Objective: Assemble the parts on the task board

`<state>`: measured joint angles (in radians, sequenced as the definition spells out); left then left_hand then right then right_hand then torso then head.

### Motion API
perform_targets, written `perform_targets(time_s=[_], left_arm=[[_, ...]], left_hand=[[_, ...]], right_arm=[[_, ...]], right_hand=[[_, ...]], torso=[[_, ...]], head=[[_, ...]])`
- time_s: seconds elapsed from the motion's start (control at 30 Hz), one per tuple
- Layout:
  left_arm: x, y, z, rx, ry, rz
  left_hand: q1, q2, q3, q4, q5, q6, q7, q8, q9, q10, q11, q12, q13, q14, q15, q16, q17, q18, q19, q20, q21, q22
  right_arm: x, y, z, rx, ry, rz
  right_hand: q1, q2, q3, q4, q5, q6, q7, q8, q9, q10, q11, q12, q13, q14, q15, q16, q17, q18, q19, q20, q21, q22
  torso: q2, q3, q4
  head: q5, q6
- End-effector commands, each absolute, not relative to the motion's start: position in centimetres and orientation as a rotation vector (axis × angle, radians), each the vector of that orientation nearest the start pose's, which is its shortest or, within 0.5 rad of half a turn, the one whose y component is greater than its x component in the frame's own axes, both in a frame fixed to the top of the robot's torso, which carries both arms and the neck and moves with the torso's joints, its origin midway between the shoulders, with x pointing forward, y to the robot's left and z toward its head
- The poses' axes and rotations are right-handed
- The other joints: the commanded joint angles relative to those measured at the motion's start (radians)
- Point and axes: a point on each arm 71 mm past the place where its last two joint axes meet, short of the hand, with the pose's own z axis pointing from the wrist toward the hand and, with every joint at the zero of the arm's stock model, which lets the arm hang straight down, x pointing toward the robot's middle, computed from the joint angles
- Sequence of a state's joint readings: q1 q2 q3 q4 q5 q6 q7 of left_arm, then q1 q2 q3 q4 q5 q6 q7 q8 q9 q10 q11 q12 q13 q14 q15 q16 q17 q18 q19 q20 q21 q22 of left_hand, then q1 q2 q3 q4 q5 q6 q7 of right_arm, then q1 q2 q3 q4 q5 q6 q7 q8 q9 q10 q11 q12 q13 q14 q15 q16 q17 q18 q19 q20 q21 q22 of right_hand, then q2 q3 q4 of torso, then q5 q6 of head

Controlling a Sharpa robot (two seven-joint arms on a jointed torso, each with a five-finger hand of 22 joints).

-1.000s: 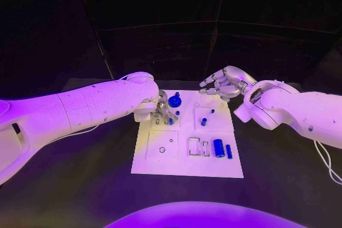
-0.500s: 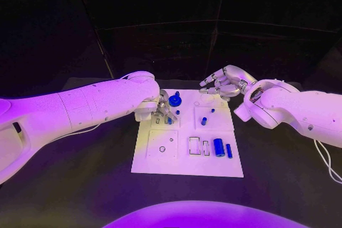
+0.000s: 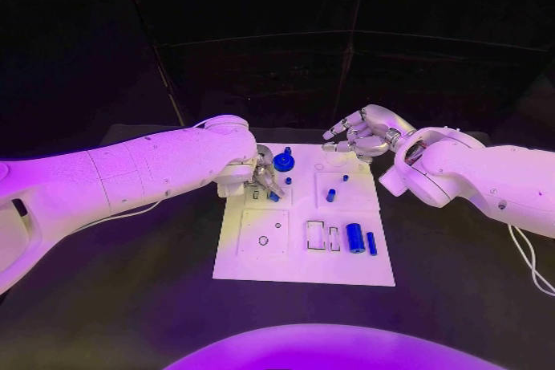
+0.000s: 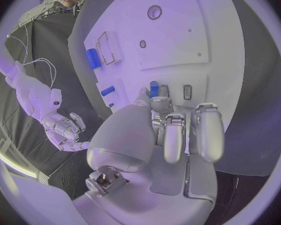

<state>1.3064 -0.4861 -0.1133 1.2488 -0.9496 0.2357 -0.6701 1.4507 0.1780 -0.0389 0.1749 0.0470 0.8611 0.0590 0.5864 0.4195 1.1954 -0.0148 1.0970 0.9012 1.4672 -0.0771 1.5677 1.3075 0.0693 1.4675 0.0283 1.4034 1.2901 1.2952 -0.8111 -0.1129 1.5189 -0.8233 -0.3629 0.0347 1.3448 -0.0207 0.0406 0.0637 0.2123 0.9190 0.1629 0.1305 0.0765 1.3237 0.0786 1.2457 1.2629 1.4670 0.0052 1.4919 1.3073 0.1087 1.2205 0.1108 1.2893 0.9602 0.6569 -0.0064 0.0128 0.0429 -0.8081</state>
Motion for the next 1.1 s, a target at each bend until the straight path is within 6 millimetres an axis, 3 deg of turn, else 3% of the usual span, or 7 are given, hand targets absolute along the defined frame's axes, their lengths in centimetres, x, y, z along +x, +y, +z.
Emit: perform_targets(time_s=[0.03, 0.07, 0.13, 0.2, 0.33, 0.73, 1.1], left_arm=[[51.7, 11.8, -21.7, -0.145, 2.445, -0.338], [51.6, 11.9, -21.7, -0.149, 2.441, -0.34], [51.6, 12.1, -21.6, -0.158, 2.432, -0.346], [51.5, 12.3, -21.5, -0.17, 2.42, -0.354], [51.5, 12.7, -21.3, -0.203, 2.383, -0.383], [51.4, 14.5, -21.6, -0.308, 2.282, -0.421], [51.2, 14.6, -23.0, -0.286, 2.243, -0.381]], left_hand=[[-0.068, -0.059, 0.26, -0.116, 0.0, -0.018, 0.0, 0.047, 0.075, 0.007, 0.004, -0.009, -0.003, 0.104, -0.004, 0.003, 0.263, -0.014, 0.019, -0.003, -0.006, 0.002], [-0.123, -0.101, 0.368, -0.117, 0.0, -0.027, 0.0, 0.057, 0.095, 0.01, 0.01, -0.01, -0.003, 0.104, -0.004, 0.003, 0.263, -0.014, 0.019, -0.002, -0.007, 0.004], [-0.123, -0.101, 0.368, -0.117, 0.0, -0.027, 0.0, 0.057, 0.095, 0.01, 0.01, -0.01, -0.003, 0.104, -0.004, 0.003, 0.263, -0.014, 0.019, -0.002, -0.007, 0.004], [-0.143, -0.126, 0.429, -0.127, 0.003, -0.021, 0.0, 0.063, 0.105, 0.013, 0.0, -0.006, 0.0, 0.104, -0.003, 0.003, 0.263, -0.014, 0.019, -0.002, -0.008, 0.004], [-0.166, -0.143, 0.473, -0.128, 0.002, -0.018, -0.001, 0.069, 0.113, 0.02, -0.002, 0.001, 0.007, 0.104, -0.003, 0.003, 0.263, -0.014, 0.02, -0.003, -0.009, 0.005], [-0.195, -0.17, 0.539, -0.136, 0.002, -0.014, -0.005, 0.081, 0.13, 0.027, -0.005, 0.005, 0.01, 0.104, -0.007, 0.003, 0.263, -0.013, 0.02, -0.005, -0.011, 0.005], [-0.204, -0.183, 0.571, -0.143, 0.001, -0.015, -0.006, 0.087, 0.138, 0.028, -0.006, 0.002, 0.006, 0.104, -0.008, 0.003, 0.263, -0.013, 0.02, -0.006, -0.012, 0.004]], right_arm=[[49.5, -18.8, -16.5, 0.335, 1.716, 1.027], [49.5, -18.8, -16.5, 0.336, 1.716, 1.028], [49.5, -18.8, -16.5, 0.336, 1.716, 1.028], [49.5, -18.8, -16.5, 0.337, 1.715, 1.028], [49.6, -18.9, -16.5, 0.339, 1.714, 1.029], [49.7, -19.2, -16.6, 0.347, 1.713, 1.026], [49.8, -19.2, -16.6, 0.346, 1.713, 1.027]], right_hand=[[-0.001, 0.008, -0.001, 0.004, 0.006, 0.006, -0.001, 0.004, 0.001, -0.003, -0.003, -0.002, -0.001, 0.062, -0.004, -0.006, 0.099, 0.012, -0.007, 0.0, -0.005, -0.002], [-0.001, 0.008, -0.001, 0.004, 0.006, 0.006, -0.001, 0.004, 0.001, -0.003, -0.003, -0.002, -0.001, 0.062, -0.004, -0.006, 0.099, 0.012, -0.007, 0.0, -0.005, -0.002], [-0.001, 0.008, -0.001, 0.004, 0.006, 0.006, -0.001, 0.004, 0.001, -0.003, -0.003, -0.002, -0.001, 0.062, -0.004, -0.006, 0.099, 0.012, -0.007, 0.0, -0.005, -0.002], [-0.001, 0.008, -0.001, 0.004, 0.006, 0.006, -0.001, 0.004, 0.001, -0.003, -0.003, -0.002, -0.001, 0.062, -0.004, -0.006, 0.099, 0.012, -0.007, 0.0, -0.005, -0.002], [-0.002, 0.008, -0.001, 0.005, 0.006, 0.006, -0.001, 0.005, 0.001, -0.003, -0.003, -0.003, -0.002, 0.062, -0.004, -0.007, 0.098, 0.012, -0.007, 0.0, -0.006, -0.004], [-0.002, 0.008, -0.001, 0.005, 0.006, 0.006, -0.001, 0.005, 0.001, -0.003, -0.003, -0.004, -0.002, 0.062, -0.004, -0.007, 0.097, 0.012, -0.008, 0.0, -0.006, -0.004], [-0.003, 0.008, -0.002, 0.006, 0.006, 0.006, -0.001, 0.006, 0.001, -0.003, -0.003, -0.004, -0.003, 0.062, -0.004, -0.007, 0.097, 0.013, -0.009, 0.0, -0.008, -0.007]], torso=[[0.0, -0.0004, 0.0006], [0.0, -0.0005, 0.0006], [-0.001, -0.0003, 0.0009], [-0.001, 0.0001, 0.0016], [-0.001, 0.0004, 0.002], [-0.001, 0.0002, 0.002], [-0.001, -0.0003, -0.001]], head=[[0.0, -0.002], [0.0, -0.002], [0.0, -0.003], [0.0, -0.003], [0.001, -0.002], [0.005, -0.002], [0.011, -0.002]])
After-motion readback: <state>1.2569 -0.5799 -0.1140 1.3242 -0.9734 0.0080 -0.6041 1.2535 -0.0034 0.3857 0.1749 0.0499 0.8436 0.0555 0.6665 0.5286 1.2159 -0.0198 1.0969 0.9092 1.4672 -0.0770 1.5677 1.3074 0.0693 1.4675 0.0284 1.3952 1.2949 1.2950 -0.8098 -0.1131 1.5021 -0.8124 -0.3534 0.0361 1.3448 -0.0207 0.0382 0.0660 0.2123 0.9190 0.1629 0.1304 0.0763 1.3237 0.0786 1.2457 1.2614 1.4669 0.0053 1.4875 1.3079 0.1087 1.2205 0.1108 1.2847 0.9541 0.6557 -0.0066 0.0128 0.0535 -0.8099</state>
